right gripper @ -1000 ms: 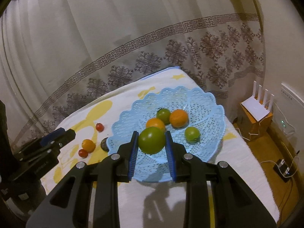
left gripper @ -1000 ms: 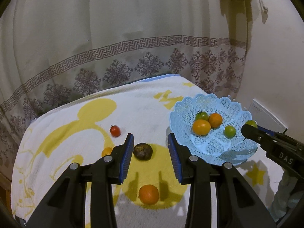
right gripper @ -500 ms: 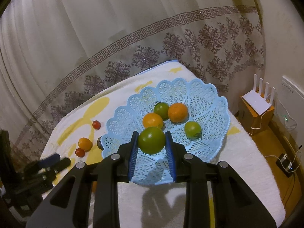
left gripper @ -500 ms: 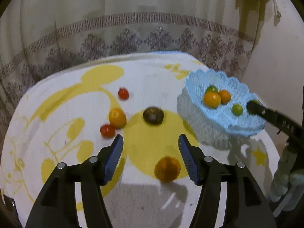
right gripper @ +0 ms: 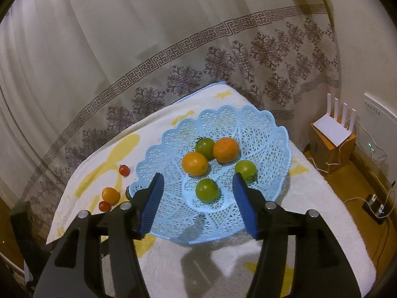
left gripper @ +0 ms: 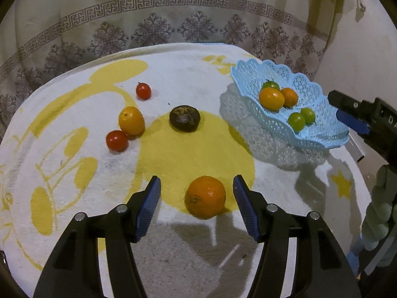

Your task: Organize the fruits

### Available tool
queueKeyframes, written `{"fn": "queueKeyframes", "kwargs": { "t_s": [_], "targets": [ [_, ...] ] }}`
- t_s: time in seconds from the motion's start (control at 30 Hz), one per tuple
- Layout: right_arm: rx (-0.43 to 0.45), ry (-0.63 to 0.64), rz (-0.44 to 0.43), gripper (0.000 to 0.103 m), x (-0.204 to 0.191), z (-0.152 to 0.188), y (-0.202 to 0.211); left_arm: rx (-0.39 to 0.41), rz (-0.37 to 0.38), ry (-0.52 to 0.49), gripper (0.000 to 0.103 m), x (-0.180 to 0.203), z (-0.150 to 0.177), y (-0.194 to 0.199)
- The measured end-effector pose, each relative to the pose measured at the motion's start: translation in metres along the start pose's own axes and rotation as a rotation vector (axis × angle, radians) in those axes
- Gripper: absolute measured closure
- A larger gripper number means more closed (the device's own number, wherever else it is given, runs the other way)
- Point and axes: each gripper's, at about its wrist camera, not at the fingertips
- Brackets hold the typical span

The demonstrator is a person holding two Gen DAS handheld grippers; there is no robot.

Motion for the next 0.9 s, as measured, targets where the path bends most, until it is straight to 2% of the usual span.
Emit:
{"fn": "queueKeyframes", "kwargs": {
  "t_s": [0.07, 0.2, 0.3, 0.47, 0.7, 0.9],
  "targets": [
    [0.001, 0.002, -0.002, 0.043, 0.000, 0.000, 0.000, -0.012, 0.000, -0.001, 0.045, 0.001, 0.001, -0.005],
    [0.007, 0.007, -0.006, 0.043, -0.001, 0.001, 0.003, -0.049, 0.011, -0.002, 0.060, 0.003, 0.004, -0.017],
    [0.012, 0.009, -0.006, 0.043, -0.001, 0.001, 0.004, -0.060, 0.030, -0.003, 0.066, 0.005, 0.005, -0.020],
    [0.021, 0.004, -0.007, 0.043, -0.001, -0.001, 0.008, -0.021, 0.024, -0.014, 0.066, 0.009, -0.005, -0.007],
    [0.033, -0.012, 0.000, 0.043, 0.005, -0.005, 0.012, 0.090, 0.048, -0.068, 0.066, 0.032, -0.038, 0.025],
    [0.046, -0.030, 0.007, 0.043, 0.011, -0.009, 0.017, 0.133, 0.078, -0.109, 0.066, 0.056, -0.063, 0.030]
  ]
}}
Point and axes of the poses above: each gripper's, at about its wrist camera, not at the fingertips, and y roughly against the way its jaws point, x to its right, z to its underside, and after that the axes turned 5 degrees about -x, right-handed
